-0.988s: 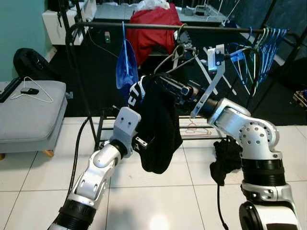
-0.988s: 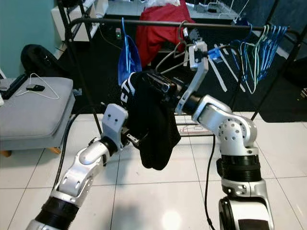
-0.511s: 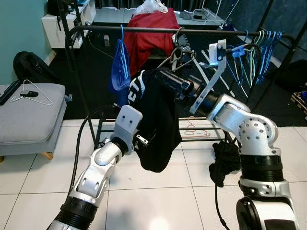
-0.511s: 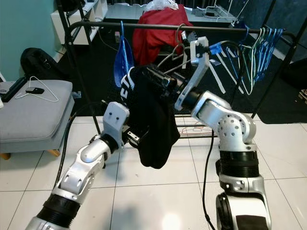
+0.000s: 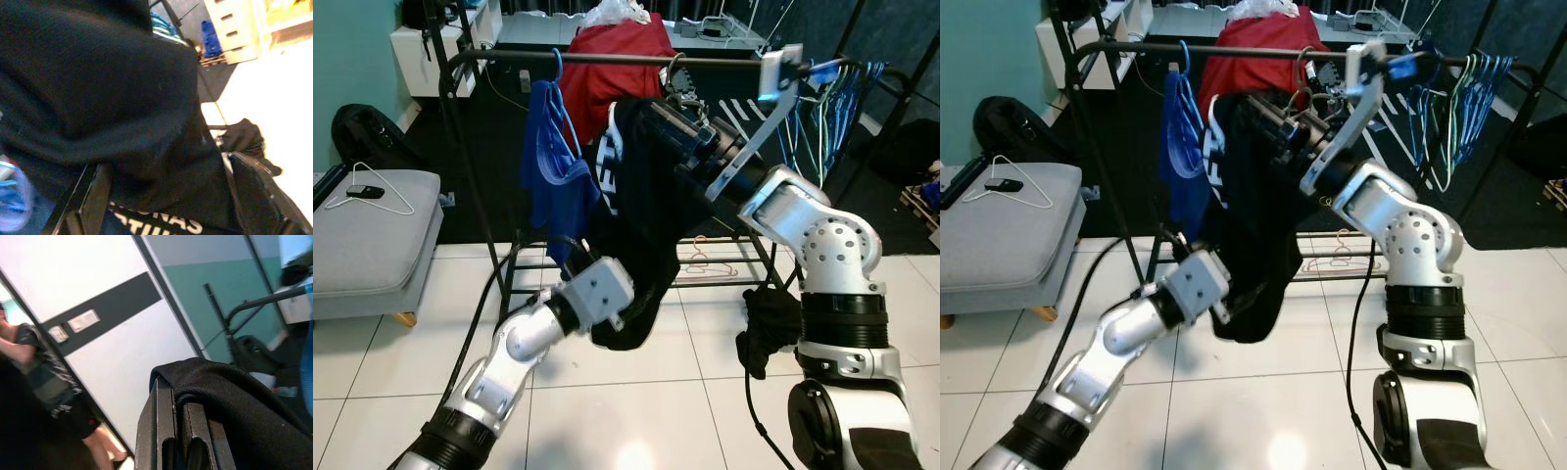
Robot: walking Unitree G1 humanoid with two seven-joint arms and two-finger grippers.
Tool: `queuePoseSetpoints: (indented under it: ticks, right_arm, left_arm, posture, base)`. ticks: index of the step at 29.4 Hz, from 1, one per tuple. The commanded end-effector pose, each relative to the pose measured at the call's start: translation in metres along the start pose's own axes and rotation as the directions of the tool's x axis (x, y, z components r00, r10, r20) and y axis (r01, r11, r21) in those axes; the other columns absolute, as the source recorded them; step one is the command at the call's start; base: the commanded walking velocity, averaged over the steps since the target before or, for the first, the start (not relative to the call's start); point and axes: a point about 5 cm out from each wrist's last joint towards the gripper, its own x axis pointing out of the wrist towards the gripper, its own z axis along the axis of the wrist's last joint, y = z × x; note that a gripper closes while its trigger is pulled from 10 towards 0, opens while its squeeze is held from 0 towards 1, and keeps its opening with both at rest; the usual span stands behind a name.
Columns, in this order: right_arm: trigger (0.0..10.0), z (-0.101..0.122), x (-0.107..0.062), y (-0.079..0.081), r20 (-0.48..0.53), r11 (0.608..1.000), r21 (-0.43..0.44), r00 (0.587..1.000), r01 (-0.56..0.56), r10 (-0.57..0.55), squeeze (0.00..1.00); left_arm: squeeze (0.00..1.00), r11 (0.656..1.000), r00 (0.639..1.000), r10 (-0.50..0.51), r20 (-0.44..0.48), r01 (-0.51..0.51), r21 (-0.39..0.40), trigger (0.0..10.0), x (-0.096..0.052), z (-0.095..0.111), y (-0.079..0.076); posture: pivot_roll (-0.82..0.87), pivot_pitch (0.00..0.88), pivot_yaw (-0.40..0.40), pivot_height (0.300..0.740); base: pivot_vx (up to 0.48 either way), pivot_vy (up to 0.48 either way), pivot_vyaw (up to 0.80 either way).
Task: Hang hanger
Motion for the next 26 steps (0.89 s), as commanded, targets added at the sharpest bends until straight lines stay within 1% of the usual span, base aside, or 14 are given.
queuePoseSetpoints:
  ticks: [1,2,4,5,6,9,10,12,14,17,19,20,22,26]
  right_arm:
    - [0.0,0.007,0.004,0.019,0.011,0.992,-0.006,0.992,-0.129,0.129,0.0]
    - [0.0,0.007,0.004,0.019,0.011,0.992,-0.006,0.992,-0.129,0.129,0.0]
    - [0.0,0.005,0.004,0.027,-0.01,0.976,-0.002,0.976,-0.217,0.217,0.0]
    - [0.0,0.005,0.004,0.027,-0.01,0.976,-0.002,0.976,-0.217,0.217,0.0]
    - [0.0,0.004,0.001,0.029,-0.021,0.969,-0.006,0.969,-0.246,0.246,0.0]
    - [0.0,0.004,0.001,0.029,-0.021,0.969,-0.006,0.969,-0.246,0.246,0.0]
    - [0.0,0.004,-0.003,0.03,-0.023,0.965,-0.009,0.965,-0.262,0.261,0.0]
    - [0.0,0.008,-0.011,0.028,-0.018,0.963,-0.027,0.963,-0.27,0.269,0.0]
    - [0.0,0.01,-0.013,0.026,-0.012,0.964,-0.036,0.965,-0.263,0.263,0.0]
    - [0.0,0.013,-0.015,0.024,-0.001,0.967,-0.045,0.968,-0.249,0.249,0.0]
    - [0.0,0.016,-0.016,0.022,0.006,0.969,-0.046,0.97,-0.241,0.242,0.0]
    - [0.0,0.018,-0.018,0.016,0.016,0.975,-0.054,0.976,-0.216,0.217,0.0]
    - [0.0,0.018,-0.019,0.014,0.017,0.976,-0.057,0.977,-0.21,0.211,0.0]
    - [0.0,0.016,-0.025,0.008,0.02,0.979,-0.051,0.98,-0.197,0.198,0.0]
  left_arm:
    - [0.0,0.992,0.996,0.083,-0.028,-0.08,0.097,10.0,0.002,-0.005,0.009]
    - [0.0,0.992,0.996,0.083,-0.028,-0.08,0.097,10.0,0.002,-0.005,0.009]
    - [0.0,0.956,0.961,0.275,0.025,-0.276,0.101,10.0,0.002,-0.001,0.03]
    - [0.0,0.956,0.961,0.275,0.025,-0.276,0.101,10.0,0.002,-0.001,0.03]
    - [0.0,0.926,0.925,0.376,0.055,-0.378,0.022,10.0,-0.002,0.003,0.041]
    - [0.0,0.926,0.925,0.376,0.055,-0.378,0.022,10.0,-0.002,0.003,0.041]
    - [0.0,0.89,0.887,0.457,0.073,-0.453,-0.058,10.0,-0.009,0.004,0.052]
    - [0.0,0.817,0.818,0.573,0.039,-0.567,-0.105,10.0,-0.032,-0.007,0.07]
    - [0.0,0.802,0.804,0.594,0.021,-0.589,-0.095,10.0,-0.041,-0.012,0.074]
    - [0.0,0.794,0.796,0.605,0.017,-0.602,-0.085,10.0,-0.048,-0.013,0.076]
    - [0.0,0.81,0.81,0.585,0.044,-0.579,-0.098,10.0,-0.045,-0.008,0.076]
    - [0.0,0.828,0.823,0.558,0.104,-0.543,-0.141,10.0,-0.037,0.004,0.073]
    - [0.0,0.827,0.821,0.558,0.12,-0.538,-0.166,10.0,-0.034,0.008,0.072]
    - [0.0,0.839,0.82,0.524,0.231,-0.45,-0.305,10.0,-0.014,0.042,0.061]
  posture:
    - [-0.07,0.173,-0.066,0.74]
    - [-0.07,0.173,-0.066,0.74]
    - [-0.08,0.16,-0.06,0.74]
    - [-0.08,0.16,-0.06,0.74]
    - [-0.08,0.155,-0.058,0.74]
    - [-0.08,0.155,-0.058,0.74]
    - [-0.08,0.154,-0.059,0.74]
    - [-0.08,0.17,-0.05,0.74]
    - [-0.08,0.169,-0.049,0.74]
    - [-0.08,0.167,-0.052,0.74]
    - [-0.07,0.188,-0.062,0.74]
    - [-0.07,0.187,-0.066,0.74]
    - [-0.07,0.187,-0.066,0.74]
    - [-0.07,0.179,-0.068,0.74]
  base:
    - [0.0,0.0,0.0]
    - [0.0,0.0,0.0]
    - [0.0,0.0,0.0]
    - [0.0,0.0,0.0]
    - [0.0,0.0,0.0]
    - [0.0,0.0,0.0]
    - [0.0,0.0,0.0]
    - [0.0,0.0,0.0]
    - [0.0,0.0,0.0]
    - [0.0,0.0,0.0]
    - [0.0,0.0,0.0]
    - [0.0,0.0,0.0]
    - [0.0,0.0,0.0]
    - [0.0,0.0,0.0]
